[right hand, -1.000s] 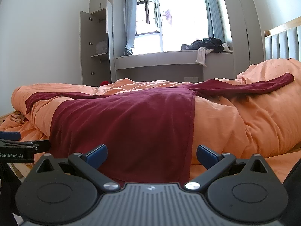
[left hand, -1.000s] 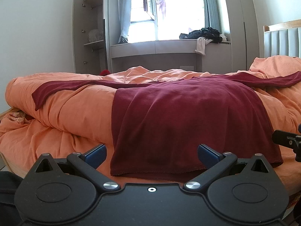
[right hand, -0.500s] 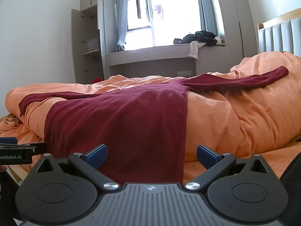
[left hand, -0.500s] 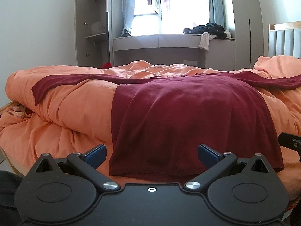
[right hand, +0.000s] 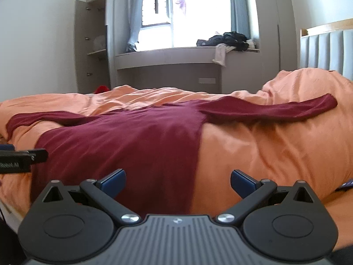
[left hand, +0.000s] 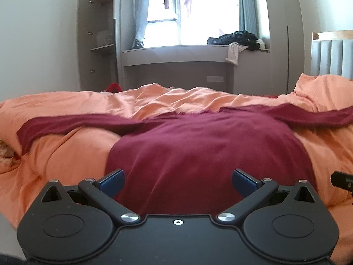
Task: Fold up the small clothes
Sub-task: 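Lower both grippers toward the spread dark red t-shirt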
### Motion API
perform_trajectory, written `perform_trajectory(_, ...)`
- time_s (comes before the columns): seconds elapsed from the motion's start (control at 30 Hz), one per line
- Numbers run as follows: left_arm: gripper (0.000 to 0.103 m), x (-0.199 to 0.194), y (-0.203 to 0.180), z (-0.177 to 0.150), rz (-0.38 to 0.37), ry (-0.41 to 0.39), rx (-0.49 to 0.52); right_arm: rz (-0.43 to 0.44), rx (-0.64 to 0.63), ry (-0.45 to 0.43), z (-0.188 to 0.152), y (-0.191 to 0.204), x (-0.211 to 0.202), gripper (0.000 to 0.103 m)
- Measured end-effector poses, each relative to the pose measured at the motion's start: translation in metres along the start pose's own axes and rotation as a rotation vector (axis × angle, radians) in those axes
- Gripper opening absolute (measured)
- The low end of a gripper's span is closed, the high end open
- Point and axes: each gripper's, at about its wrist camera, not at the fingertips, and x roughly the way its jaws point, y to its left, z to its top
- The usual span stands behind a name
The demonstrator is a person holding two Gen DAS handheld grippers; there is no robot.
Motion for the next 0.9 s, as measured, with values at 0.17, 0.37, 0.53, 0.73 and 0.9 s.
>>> perform_trajectory(0.17,0.103,0.036,-0.018,0.031,-0.05,0.008,0.01,-0.063,0.023,0.0,0.022,-0.029,0.025,0.103)
perform_trajectory(0.37,0.103,0.085,-0.041,0.059,-0.087,-0.037,0.063,-0.096,0.02,-0.028,0.044,-0.065,0.055,0.103)
perform_trajectory(0.53,0.103,0.126,-0.056,0.071,-0.099,-0.055,0.123,-0.112,0.062,-0.022,0.058,-0.096,0.08,0.103)
perform_trajectory(0.73,0.103,0.158,-0.058,0.069,-0.117,-0.038,0.058,-0.168,0.073,-0.003,0.065,-0.114,0.1,0.103)
perform_trajectory(0.9,0.103,0.173,-0.055,0.061,-0.095,-0.038,0.043,-0.196,0.066,0.005,0.066,-0.125,0.113,0.103)
